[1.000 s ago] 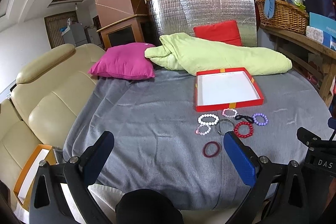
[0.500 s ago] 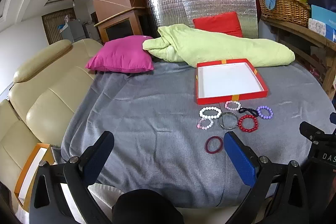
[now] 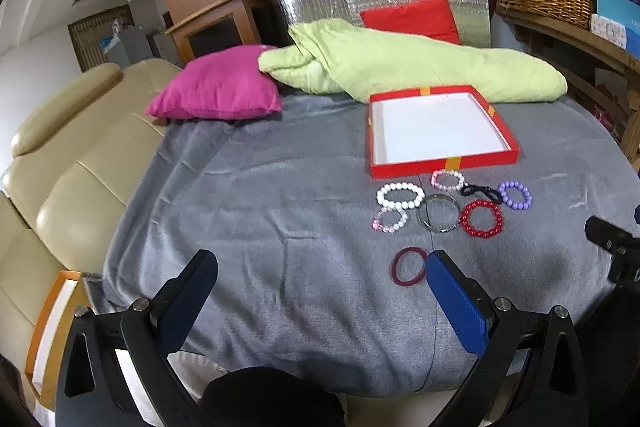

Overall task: Organize jewelry
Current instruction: 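Lower both tools toward the bracelets lying in front of the red box, then grasp the dark maroon band with the left tool while the right tool grasps the purple bead bracelet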

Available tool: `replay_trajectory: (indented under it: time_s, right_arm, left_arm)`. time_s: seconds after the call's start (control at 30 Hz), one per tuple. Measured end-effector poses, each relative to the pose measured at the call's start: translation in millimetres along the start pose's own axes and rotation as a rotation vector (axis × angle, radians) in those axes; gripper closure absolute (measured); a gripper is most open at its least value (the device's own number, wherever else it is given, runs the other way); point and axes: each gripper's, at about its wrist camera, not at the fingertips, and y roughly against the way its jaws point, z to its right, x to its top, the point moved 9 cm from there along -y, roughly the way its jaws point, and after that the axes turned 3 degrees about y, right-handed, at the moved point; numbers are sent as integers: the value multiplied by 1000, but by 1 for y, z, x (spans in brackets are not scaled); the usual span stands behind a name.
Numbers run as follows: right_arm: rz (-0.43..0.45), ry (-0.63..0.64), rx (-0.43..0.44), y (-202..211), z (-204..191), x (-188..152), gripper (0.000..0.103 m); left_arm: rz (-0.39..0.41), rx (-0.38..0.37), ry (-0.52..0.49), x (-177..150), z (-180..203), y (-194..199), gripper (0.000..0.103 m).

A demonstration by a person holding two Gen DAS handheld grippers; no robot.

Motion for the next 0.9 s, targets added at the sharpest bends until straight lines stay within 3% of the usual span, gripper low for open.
replay_trajectory:
  time_s: [0.27,0.47,0.53,0.6,0.73,0.8,0.9]
  right_arm:
    - [-106,28,94,-66,26,-13,0]
    - [-129,67,139,-97,18,-10,10]
    - [-130,57,126,-111,18,1,14]
    - [-144,22,135,-128,21,15,29]
    - [-172,-16,126,-156,26,34,36]
    - [-204,-12,125,-170,22,36,51]
    - [-213,8,79,-184,23,38,60]
  left_arm:
    - [-186,-130,51,-37,8,-71,0]
    - [-286,-183,104,-58,15,-110,0]
    - [-296,-201,105,-57,21,-119,0]
    - [-307,-229,103,-53,28,-126,0]
    - [-314,-271,102,-45,43,-139,0]
    - [-319,-303,110,-44,52,-145,0]
    - [-358,-347,113,-51,64,-153,6]
